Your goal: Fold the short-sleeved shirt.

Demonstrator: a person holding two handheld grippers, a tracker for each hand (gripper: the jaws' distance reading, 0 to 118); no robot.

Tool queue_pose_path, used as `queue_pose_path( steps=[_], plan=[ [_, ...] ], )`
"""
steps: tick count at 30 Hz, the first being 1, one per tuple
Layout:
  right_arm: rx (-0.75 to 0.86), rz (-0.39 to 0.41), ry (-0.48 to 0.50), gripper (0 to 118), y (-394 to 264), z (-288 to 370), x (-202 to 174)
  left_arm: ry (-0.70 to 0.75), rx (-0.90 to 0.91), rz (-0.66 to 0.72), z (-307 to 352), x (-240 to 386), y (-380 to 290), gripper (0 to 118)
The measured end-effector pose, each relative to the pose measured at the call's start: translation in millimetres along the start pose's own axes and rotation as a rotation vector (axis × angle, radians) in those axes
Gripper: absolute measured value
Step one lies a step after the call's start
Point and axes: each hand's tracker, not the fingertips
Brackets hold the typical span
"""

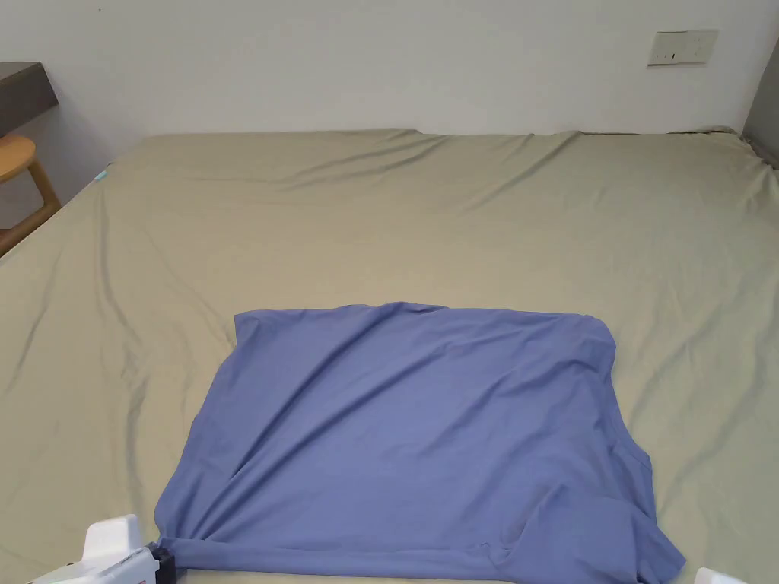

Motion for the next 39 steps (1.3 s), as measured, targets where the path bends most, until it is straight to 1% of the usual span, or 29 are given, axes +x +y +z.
queue_pose_path(
  steps=[1,2,3,4,5,6,7,12,16,19,20,21,22,23,24,25,26,28,31,33,37,38,39],
  plan=[
    [0.001,0.009,-0.001,5,3,3,-2,-0.007,-0.001,0.016,5,4,2,17],
    [0.003,0.011,-0.004,15,8,6,-4,-0.013,0.000,0.029,10,6,4,40],
    [0.011,0.016,-0.004,37,14,15,-10,-0.013,0.009,0.034,16,9,8,81],
    [0.045,0.030,-0.008,59,22,21,-14,-0.019,0.038,0.038,24,12,13,105],
    [0.090,0.059,-0.002,82,32,28,-20,-0.039,0.093,0.037,31,14,16,118],
    [0.148,0.080,0.003,105,45,37,-28,-0.060,0.166,0.040,43,20,23,118],
    [0.211,0.104,0.011,114,57,49,-37,-0.085,0.259,0.033,58,27,31,116],
    [0.505,0.179,0.034,114,108,101,-83,-0.145,0.527,-0.022,111,66,78,116],
    [0.677,0.221,0.004,114,126,129,-114,-0.110,0.720,-0.062,134,90,96,116],
    [0.755,0.214,-0.038,113,127,138,-127,-0.110,0.792,-0.084,135,99,100,114],
    [0.772,0.206,-0.042,112,126,140,-130,-0.119,0.789,-0.079,135,101,98,110],
    [0.780,0.213,-0.039,106,125,141,-132,-0.118,0.793,-0.077,133,103,97,97],
    [0.779,0.224,-0.036,97,124,142,-134,-0.120,0.796,-0.078,131,103,96,79],
    [0.781,0.230,-0.036,82,124,141,-134,-0.123,0.798,-0.074,129,103,95,51],
    [0.785,0.239,-0.034,48,123,142,-134,-0.133,0.788,-0.070,126,102,96,7],
    [0.784,0.242,-0.033,14,123,141,-135,-0.135,0.773,-0.064,127,104,96,1],
    [0.779,0.245,-0.033,2,124,140,-135,-0.145,0.761,-0.048,123,102,97,0],
    [0.763,0.264,-0.020,1,125,137,-135,-0.162,0.744,-0.043,117,97,97,0],
    [0.761,0.262,-0.028,1,122,133,-134,-0.098,0.677,-0.068,113,88,97,0],
    [0.747,0.267,-0.030,1,121,131,-133,-0.090,0.592,-0.067,104,74,97,0],
    [0.723,0.273,-0.029,1,118,125,-127,-0.119,0.330,-0.066,78,36,87,0],
    [0.717,0.275,-0.030,1,117,124,-126,-0.144,0.310,-0.042,72,26,82,0],
    [0.710,0.279,-0.031,1,117,123,-125,-0.193,0.247,-0.024,65,12,78,0]
  ],
)
